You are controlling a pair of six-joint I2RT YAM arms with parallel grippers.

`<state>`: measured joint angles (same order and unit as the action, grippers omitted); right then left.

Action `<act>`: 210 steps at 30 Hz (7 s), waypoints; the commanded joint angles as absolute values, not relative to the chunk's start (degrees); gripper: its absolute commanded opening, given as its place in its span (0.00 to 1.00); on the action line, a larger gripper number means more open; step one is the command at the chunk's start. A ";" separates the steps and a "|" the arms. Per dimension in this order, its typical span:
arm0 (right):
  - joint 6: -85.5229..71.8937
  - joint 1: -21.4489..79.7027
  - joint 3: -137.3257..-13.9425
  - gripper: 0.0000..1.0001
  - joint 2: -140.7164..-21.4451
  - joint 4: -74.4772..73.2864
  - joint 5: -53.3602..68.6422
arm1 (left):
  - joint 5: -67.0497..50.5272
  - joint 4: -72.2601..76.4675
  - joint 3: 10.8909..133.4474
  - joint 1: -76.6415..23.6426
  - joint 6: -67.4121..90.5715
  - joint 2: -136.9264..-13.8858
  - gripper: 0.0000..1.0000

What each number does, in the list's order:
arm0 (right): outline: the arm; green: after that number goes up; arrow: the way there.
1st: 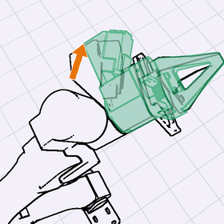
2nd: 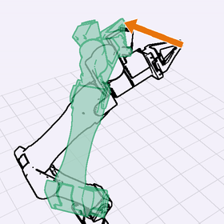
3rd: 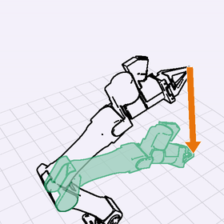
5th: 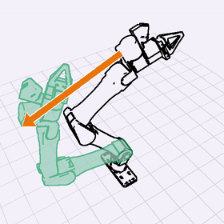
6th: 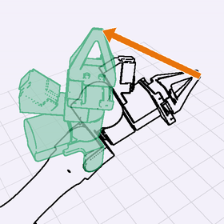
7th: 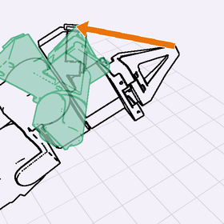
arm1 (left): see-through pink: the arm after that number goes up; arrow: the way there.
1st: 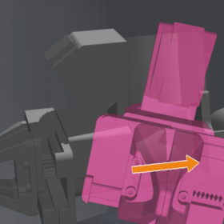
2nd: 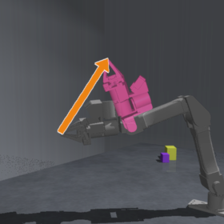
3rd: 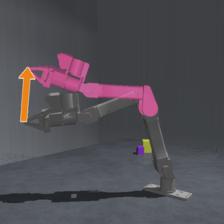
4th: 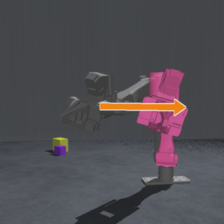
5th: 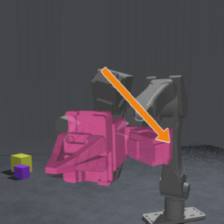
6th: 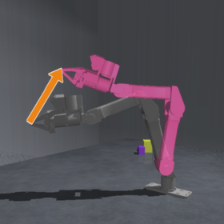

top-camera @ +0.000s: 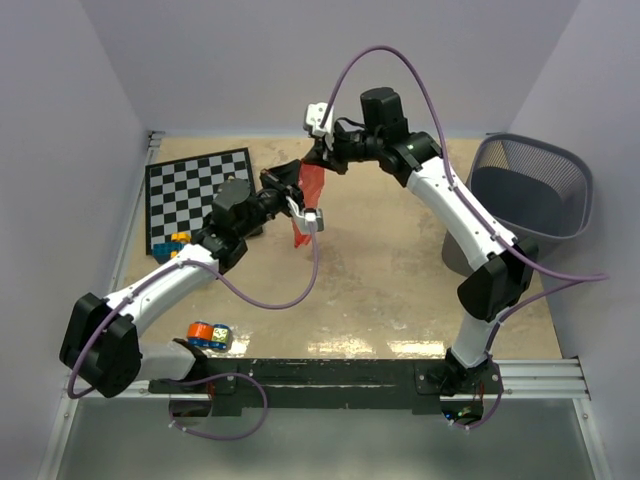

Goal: Put the trash bags into the trash bin
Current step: Unfold the trash bag at the center of the board.

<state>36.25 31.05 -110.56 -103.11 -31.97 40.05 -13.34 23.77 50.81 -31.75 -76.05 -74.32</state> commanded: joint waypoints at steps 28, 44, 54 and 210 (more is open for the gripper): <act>26.28 31.47 -112.76 0.00 -103.71 -27.50 48.24 | -9.86 41.11 52.03 -30.68 -56.71 -78.56 0.00; 24.08 30.67 -118.38 0.00 -111.44 -25.22 35.15 | -12.49 38.93 52.30 -36.21 -40.87 -73.30 0.00; 23.91 32.61 -117.42 0.00 -104.68 -29.97 44.65 | -4.66 45.18 51.86 -31.03 -38.50 -79.10 0.00; 35.07 32.87 -117.59 0.00 -100.55 -35.15 39.47 | -17.99 7.97 62.46 -22.42 -22.62 -61.52 0.65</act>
